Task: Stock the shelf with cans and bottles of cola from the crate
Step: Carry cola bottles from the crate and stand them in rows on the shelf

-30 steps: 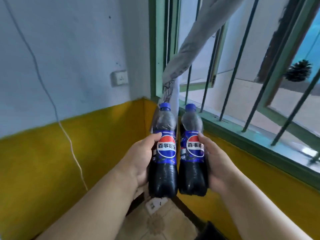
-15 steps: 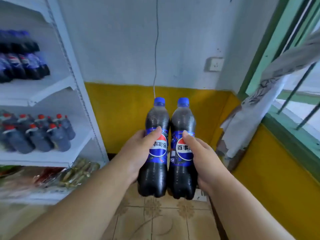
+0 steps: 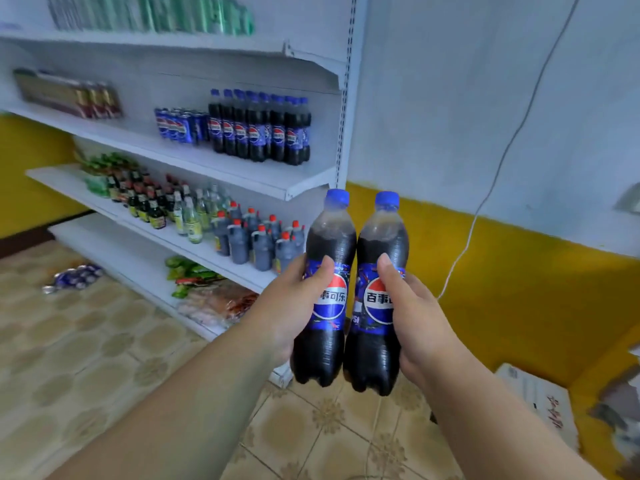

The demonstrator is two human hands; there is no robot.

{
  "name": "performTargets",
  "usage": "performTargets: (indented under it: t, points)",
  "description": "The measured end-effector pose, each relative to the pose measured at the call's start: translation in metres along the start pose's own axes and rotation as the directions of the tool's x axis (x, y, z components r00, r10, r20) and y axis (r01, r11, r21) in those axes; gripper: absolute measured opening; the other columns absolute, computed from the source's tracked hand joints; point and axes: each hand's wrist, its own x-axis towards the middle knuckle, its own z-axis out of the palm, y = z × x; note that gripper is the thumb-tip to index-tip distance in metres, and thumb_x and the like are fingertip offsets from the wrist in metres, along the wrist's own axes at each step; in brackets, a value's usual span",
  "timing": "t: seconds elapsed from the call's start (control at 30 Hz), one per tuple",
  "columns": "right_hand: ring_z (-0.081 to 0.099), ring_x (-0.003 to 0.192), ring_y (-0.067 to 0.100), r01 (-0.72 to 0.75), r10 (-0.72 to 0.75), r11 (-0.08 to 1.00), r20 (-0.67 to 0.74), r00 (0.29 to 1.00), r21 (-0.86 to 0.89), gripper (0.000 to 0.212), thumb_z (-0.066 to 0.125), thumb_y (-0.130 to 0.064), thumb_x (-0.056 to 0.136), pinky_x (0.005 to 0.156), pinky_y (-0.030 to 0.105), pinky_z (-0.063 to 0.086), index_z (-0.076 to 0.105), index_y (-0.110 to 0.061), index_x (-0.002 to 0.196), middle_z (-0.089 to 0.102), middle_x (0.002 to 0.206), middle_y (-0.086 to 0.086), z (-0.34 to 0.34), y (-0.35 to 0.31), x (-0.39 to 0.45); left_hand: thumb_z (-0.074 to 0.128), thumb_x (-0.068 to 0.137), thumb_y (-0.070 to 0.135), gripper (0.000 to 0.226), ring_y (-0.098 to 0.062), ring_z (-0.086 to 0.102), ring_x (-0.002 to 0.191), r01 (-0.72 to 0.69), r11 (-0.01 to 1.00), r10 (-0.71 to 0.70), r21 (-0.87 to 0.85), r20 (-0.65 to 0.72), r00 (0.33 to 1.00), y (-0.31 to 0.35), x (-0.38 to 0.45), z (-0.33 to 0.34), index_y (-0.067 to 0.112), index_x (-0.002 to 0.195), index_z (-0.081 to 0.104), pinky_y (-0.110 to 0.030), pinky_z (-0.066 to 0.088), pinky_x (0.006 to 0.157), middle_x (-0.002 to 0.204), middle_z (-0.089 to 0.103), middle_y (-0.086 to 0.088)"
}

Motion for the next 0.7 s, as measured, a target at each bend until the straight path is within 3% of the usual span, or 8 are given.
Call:
performTargets:
  t: [0.13,0.23,0.33,0.53,0.7]
  points:
    - [0.077,0.089,0.029,0.015,-0.014,1.000,0.064,0.998,-0.027,0.035,0.062,-0.041,0.094,0.081,0.044,0.059,0.066,-0.011,0.113,0.078,0.097,0.011,0.082,0.024,0.011,0.061,0.094,0.048,0.026,-0.023,0.075,0.094,-0.049,0.997,0.056,0.054,-0.134,0.989,0.019,-0.004,-0.077,0.032,0.113,0.065,-0.050,0.055,0.094,0.103,0.077,0.001]
    - [0.077,0.088,0.026,0.035,-0.030,0.999,0.112,0.993,-0.041,0.036,0.064,-0.043,0.091,0.080,0.043,0.059,0.065,-0.015,0.112,0.079,0.096,0.008,0.148,0.043,0.017,0.056,0.089,0.064,0.035,-0.019,0.075,0.089,-0.081,0.991,0.107,0.109,-0.263,0.959,0.036,-0.005,-0.137,0.033,0.103,0.066,-0.048,0.057,0.089,0.096,0.077,0.005]
    - [0.077,0.088,0.025,0.067,-0.057,0.995,0.132,0.990,-0.068,0.036,0.064,-0.046,0.091,0.084,0.047,0.060,0.064,-0.017,0.113,0.079,0.096,0.006,0.204,0.061,0.023,0.050,0.090,0.066,0.038,-0.014,0.074,0.086,-0.110,0.975,0.170,0.191,-0.331,0.928,0.050,-0.005,-0.190,0.033,0.100,0.064,-0.044,0.058,0.088,0.093,0.075,0.008]
    - [0.077,0.091,0.027,0.084,-0.072,0.991,0.111,0.991,-0.107,0.049,0.066,-0.052,0.090,0.089,0.052,0.058,0.063,-0.014,0.120,0.078,0.102,0.008,0.272,0.077,0.039,0.048,0.090,0.068,0.038,-0.015,0.074,0.084,-0.142,0.970,0.201,0.199,-0.320,0.926,0.067,0.008,-0.256,0.035,0.098,0.065,-0.046,0.058,0.086,0.088,0.076,0.008]
    - [0.077,0.089,0.024,0.097,-0.086,0.988,0.092,0.992,-0.121,0.037,0.065,-0.044,0.093,0.087,0.047,0.059,0.064,-0.015,0.115,0.079,0.097,0.005,0.291,0.076,0.062,0.050,0.076,0.076,0.045,-0.020,0.075,0.085,-0.144,0.979,0.179,0.143,-0.276,0.944,0.071,0.037,-0.275,0.038,0.095,0.065,-0.050,0.058,0.086,0.091,0.076,0.004]
